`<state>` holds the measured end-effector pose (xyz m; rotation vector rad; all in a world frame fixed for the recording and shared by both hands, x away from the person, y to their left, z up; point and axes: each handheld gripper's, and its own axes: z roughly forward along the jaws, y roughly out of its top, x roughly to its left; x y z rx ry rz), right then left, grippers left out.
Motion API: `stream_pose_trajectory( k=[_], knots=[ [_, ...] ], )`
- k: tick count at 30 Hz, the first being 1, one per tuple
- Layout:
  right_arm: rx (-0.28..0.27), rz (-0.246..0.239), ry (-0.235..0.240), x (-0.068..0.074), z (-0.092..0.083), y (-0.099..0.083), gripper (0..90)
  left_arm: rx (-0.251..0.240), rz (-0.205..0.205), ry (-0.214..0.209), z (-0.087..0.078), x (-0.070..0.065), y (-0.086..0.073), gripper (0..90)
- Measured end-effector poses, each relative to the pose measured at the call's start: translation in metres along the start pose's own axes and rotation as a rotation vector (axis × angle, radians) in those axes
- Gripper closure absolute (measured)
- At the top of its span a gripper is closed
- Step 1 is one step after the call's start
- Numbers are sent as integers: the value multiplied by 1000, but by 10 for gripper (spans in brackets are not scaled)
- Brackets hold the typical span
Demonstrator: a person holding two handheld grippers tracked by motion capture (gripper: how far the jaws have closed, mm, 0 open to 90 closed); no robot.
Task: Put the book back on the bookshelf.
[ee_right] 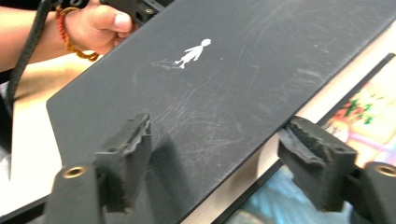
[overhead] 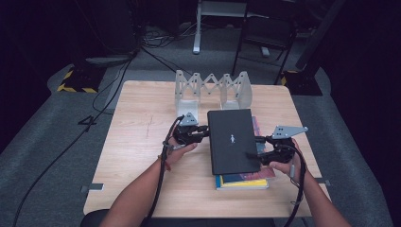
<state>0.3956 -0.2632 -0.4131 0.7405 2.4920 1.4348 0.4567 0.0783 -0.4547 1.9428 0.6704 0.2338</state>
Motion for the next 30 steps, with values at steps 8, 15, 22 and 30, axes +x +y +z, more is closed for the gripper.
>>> stream_pose_trajectory(
  k=[8,15,22,30],
  knots=[
    [-43,-36,-56,-2,-5,5,411,-11,18,15,-5,1,18,734],
    [-69,-84,-121,2,-12,10,475,-31,31,38,-10,-5,36,751],
    [-99,-131,-167,7,-21,8,534,-30,73,64,-11,-14,52,759],
    [-117,-189,-211,11,-26,9,585,-48,100,54,-18,-20,63,758]
  ],
)
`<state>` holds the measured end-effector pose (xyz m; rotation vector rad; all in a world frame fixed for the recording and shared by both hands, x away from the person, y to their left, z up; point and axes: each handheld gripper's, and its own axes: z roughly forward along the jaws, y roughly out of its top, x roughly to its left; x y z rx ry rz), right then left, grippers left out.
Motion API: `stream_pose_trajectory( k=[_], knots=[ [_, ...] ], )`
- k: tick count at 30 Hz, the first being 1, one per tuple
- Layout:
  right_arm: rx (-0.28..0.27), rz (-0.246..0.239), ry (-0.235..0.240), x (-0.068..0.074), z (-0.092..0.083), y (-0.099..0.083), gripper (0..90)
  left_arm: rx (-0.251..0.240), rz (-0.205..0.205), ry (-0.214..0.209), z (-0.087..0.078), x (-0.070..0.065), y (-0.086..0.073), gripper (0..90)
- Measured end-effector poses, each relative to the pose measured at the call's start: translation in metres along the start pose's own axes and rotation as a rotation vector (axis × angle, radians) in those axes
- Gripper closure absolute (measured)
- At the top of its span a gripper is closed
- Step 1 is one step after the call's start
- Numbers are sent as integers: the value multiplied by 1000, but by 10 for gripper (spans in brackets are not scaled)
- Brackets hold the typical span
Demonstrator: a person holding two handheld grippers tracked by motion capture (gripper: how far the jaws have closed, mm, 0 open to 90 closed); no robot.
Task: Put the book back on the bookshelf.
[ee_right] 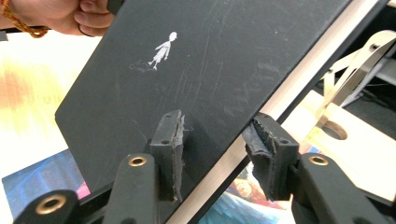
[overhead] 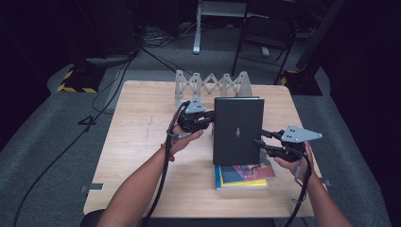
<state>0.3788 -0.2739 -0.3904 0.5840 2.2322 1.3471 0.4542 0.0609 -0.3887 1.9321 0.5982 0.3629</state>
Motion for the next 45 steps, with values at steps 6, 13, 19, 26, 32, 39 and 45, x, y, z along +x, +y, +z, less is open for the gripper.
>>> stream_pose_trajectory(
  k=[6,13,19,26,32,39,45],
  knots=[
    [-18,-22,-21,5,-3,0,614,-1,44,23,-7,-8,4,753],
    [-41,-40,-35,12,-11,-3,651,2,57,30,-15,-16,7,686],
    [-44,-69,-45,19,-17,-5,673,-9,51,27,-21,-19,7,646],
    [-61,-91,-42,22,-21,-8,679,-19,80,35,-30,-17,1,557],
    [-78,-108,-35,24,-23,-10,680,-26,68,-30,-34,-12,-8,537],
    [-94,-123,-27,25,-25,-11,680,-17,88,-120,-38,-10,-18,522],
    [-117,-131,-9,26,-28,-10,680,-18,104,-219,-39,-9,-27,473]
  ],
)
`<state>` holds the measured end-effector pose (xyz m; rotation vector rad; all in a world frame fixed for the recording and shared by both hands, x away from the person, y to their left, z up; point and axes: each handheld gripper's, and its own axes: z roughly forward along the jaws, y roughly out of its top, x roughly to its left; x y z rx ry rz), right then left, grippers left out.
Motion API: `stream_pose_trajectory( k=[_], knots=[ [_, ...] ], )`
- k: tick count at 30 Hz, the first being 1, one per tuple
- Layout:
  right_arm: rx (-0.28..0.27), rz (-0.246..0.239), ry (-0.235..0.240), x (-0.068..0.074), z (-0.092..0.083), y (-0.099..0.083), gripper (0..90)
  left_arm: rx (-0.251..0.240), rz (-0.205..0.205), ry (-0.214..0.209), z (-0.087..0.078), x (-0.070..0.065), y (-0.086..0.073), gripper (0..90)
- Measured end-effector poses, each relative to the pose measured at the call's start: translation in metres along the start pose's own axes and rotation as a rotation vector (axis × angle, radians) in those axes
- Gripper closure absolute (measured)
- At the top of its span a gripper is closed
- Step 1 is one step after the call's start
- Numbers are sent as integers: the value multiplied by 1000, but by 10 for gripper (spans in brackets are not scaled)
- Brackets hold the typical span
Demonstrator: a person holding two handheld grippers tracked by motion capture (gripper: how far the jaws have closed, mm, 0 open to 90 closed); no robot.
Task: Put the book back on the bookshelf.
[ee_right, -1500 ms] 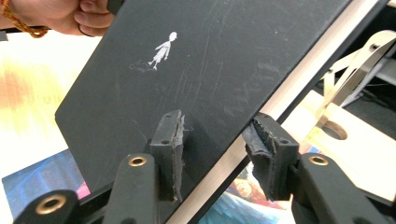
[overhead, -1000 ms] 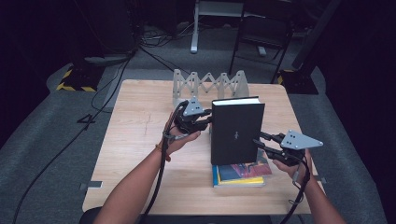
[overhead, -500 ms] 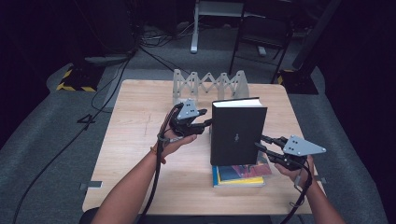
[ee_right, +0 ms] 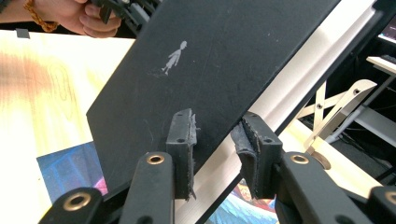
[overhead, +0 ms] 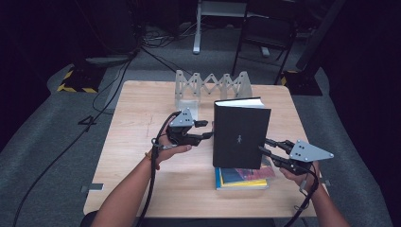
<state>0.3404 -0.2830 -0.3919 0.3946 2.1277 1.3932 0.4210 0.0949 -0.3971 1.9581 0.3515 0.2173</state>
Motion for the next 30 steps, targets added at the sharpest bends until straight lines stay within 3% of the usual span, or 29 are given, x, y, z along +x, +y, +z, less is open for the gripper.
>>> stream_pose_trajectory(
  k=[1,2,5,6,7,10,13,18,21,26,30],
  knots=[
    [0,0,0,0,0,0,680,0,0,0,0,0,0,451],
    [-8,-4,5,0,0,0,680,6,14,-66,2,-2,0,429],
    [-13,-4,11,1,0,2,680,18,33,-85,8,-8,3,364],
    [-13,-7,13,1,0,2,679,35,19,-95,14,-12,6,364],
    [-10,-3,12,1,0,2,678,56,8,-89,19,-13,7,246],
    [-8,6,14,-1,1,0,677,42,-53,-107,28,-8,7,227],
    [-6,-4,11,1,0,0,677,26,-74,-105,34,-8,12,219],
    [-9,-12,13,2,0,-1,677,-30,-169,-90,44,-2,31,199],
    [-12,-15,15,2,0,0,677,-52,-199,-82,45,2,40,180],
    [-13,-18,16,1,0,-1,677,-98,-215,-88,42,10,55,187],
    [-17,-19,20,0,0,-3,678,-112,-185,-79,39,14,73,189]
  ],
)
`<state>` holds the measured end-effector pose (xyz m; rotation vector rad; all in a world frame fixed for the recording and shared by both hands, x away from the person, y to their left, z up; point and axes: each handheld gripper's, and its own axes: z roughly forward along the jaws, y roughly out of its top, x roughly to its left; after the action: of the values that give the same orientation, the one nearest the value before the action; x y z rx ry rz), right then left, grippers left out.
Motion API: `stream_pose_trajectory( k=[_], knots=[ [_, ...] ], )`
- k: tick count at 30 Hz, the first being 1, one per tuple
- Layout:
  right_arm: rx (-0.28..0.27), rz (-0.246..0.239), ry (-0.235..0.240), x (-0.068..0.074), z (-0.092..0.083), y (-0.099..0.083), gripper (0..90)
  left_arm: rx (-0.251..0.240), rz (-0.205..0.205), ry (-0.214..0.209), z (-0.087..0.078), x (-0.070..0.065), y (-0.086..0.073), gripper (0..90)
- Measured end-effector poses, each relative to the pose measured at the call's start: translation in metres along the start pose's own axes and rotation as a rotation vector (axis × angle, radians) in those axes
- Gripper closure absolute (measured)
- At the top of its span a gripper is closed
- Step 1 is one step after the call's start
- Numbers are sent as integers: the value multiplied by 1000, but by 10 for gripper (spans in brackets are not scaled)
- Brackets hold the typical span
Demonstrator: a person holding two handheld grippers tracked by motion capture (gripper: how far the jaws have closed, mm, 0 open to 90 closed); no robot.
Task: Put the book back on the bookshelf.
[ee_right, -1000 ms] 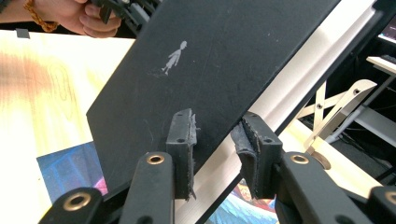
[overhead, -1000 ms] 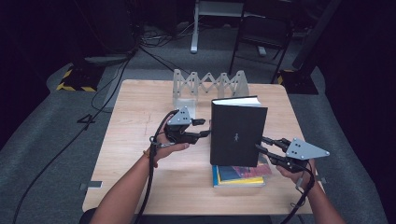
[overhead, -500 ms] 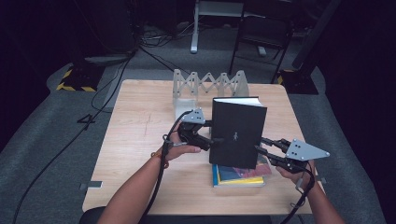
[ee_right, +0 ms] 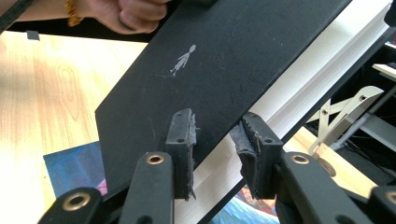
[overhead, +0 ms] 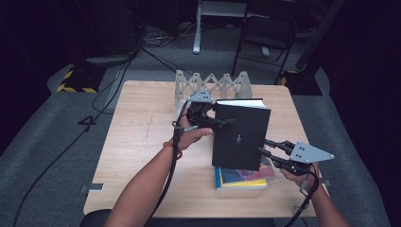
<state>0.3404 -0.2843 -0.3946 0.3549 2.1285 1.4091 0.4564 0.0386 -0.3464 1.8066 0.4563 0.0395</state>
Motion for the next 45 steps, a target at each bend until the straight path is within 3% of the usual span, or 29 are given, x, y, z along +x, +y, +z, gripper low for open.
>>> stream_pose_trajectory(
  k=[7,10,12,16,21,30,33,35,38,40,41,44,45],
  knots=[
    [14,-13,-11,0,1,-1,678,3,2,-58,9,-1,11,215],
    [34,-4,-34,-1,4,-4,677,-23,1,-84,8,-7,16,308],
    [35,19,-28,-3,5,-6,679,-12,30,-94,5,-13,19,367],
    [46,19,-47,-3,7,-5,684,-16,86,-112,-6,-22,18,441],
    [33,46,-54,-5,9,-5,689,-22,132,-76,-10,-36,17,483],
    [21,31,-53,-3,5,-6,706,-32,129,-78,-4,-44,14,461],
    [24,19,-61,-2,6,-5,705,-34,129,-75,5,-48,12,402],
    [22,29,-58,-3,5,-6,712,-57,125,-84,5,-48,12,412],
    [22,26,-60,-3,4,-6,710,-48,141,-65,2,-51,13,430],
    [18,28,-59,-3,4,-6,685,-39,151,-52,-1,-51,14,465],
    [12,36,-67,-3,4,-6,604,-38,154,-55,-2,-51,14,473],
    [24,62,-59,-5,4,-8,543,-42,161,-56,-2,-54,13,482],
    [42,75,-65,-6,4,-10,482,-42,177,-54,-2,-57,13,483]
  ],
)
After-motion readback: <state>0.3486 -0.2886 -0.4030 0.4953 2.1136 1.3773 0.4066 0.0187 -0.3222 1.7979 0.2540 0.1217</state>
